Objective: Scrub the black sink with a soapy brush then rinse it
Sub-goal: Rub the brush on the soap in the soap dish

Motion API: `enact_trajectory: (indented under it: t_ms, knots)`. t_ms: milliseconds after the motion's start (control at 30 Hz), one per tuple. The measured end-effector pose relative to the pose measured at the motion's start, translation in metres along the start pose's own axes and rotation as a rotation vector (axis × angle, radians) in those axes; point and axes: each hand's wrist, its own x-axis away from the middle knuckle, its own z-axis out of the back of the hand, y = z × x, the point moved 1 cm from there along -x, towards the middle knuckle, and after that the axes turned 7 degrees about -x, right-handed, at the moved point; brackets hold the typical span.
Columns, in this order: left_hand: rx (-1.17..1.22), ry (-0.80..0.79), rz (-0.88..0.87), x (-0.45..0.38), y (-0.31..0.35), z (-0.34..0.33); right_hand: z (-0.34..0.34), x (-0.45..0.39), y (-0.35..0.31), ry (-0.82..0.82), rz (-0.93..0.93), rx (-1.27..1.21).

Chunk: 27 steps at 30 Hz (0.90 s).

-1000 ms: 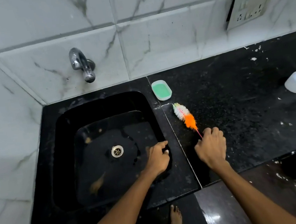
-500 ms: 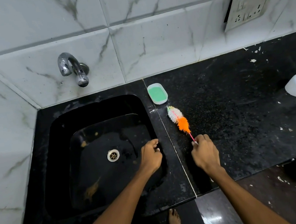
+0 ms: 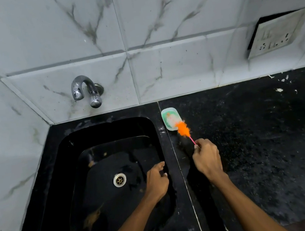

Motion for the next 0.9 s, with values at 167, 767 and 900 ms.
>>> enact_trajectory:
  t_ms: [167,767,900]
  knots:
    - [0.008,0.013,0.010,-0.005,0.001,-0.001,-0.011,-0.026,-0.023,0.007,-0.034,0.059]
    - [0.035,0.012,0.051,-0.013,-0.005,-0.007,-0.020,-0.053,-0.043,-0.235,0.171,0.561]
    - [0.039,0.005,0.048,-0.014,0.000,-0.009,-0.023,-0.057,-0.049,-0.271,0.093,0.459]
